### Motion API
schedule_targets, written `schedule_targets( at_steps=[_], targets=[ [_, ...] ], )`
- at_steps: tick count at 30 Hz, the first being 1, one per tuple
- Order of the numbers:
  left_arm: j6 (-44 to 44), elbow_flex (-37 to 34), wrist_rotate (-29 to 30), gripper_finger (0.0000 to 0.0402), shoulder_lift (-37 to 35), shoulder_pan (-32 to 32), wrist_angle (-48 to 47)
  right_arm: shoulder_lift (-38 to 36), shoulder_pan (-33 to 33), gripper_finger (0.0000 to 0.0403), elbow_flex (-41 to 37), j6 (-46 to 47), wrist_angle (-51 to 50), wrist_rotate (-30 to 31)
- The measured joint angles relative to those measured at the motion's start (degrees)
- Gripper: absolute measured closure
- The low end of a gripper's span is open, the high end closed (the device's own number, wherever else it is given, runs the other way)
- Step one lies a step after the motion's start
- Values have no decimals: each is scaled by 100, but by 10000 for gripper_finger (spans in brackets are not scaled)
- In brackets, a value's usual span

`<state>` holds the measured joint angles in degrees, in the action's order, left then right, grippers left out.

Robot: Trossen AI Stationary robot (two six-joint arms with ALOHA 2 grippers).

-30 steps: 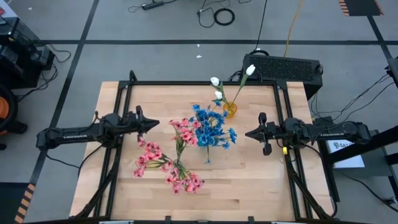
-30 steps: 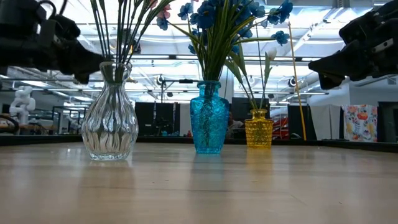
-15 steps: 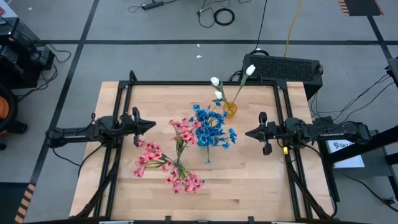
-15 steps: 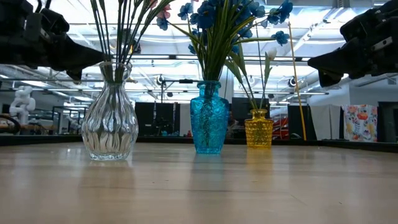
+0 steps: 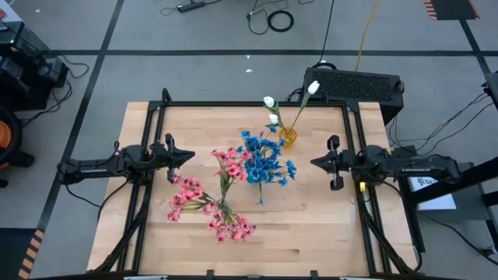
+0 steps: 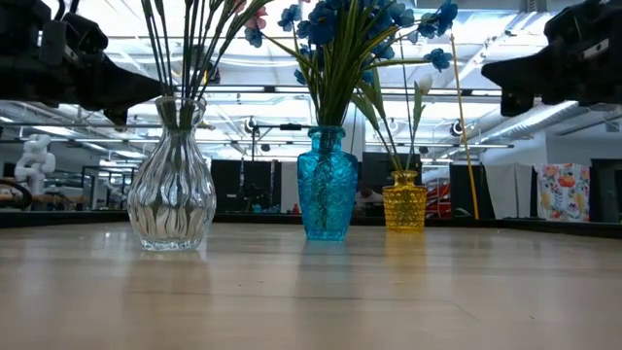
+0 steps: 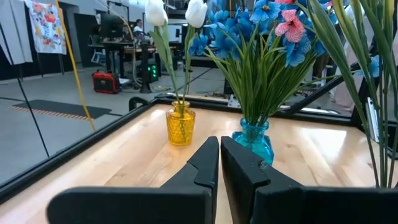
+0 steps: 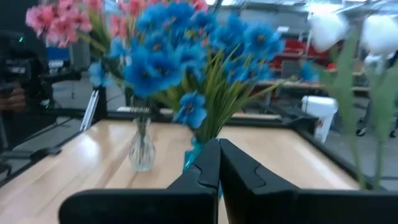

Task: Sort flowers into vase by color
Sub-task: Return to Home Position

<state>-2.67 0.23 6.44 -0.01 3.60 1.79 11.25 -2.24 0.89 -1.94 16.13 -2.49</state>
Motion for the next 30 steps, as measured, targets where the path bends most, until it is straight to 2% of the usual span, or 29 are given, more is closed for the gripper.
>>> schedule_targets(
  at_steps=[11, 14, 18, 23, 30],
  targets=[
    [1, 0, -4, 378, 0, 0, -17, -1109, -83, 403, 0, 298, -970, 93],
    [1, 0, -5, 378, 0, 0, -19, -1120, -83, 403, 0, 282, -1083, 197],
    [-1, 0, -7, 378, 0, 0, -21, -1120, -85, 403, 0, 188, -1116, 706],
    [-3, 0, -19, 378, 21, 0, -25, -1120, -83, 403, 0, 70, -1052, 443],
    [-3, 0, -35, 378, 24, 0, -34, -1099, -81, 403, 0, 168, -1503, 286]
  ],
)
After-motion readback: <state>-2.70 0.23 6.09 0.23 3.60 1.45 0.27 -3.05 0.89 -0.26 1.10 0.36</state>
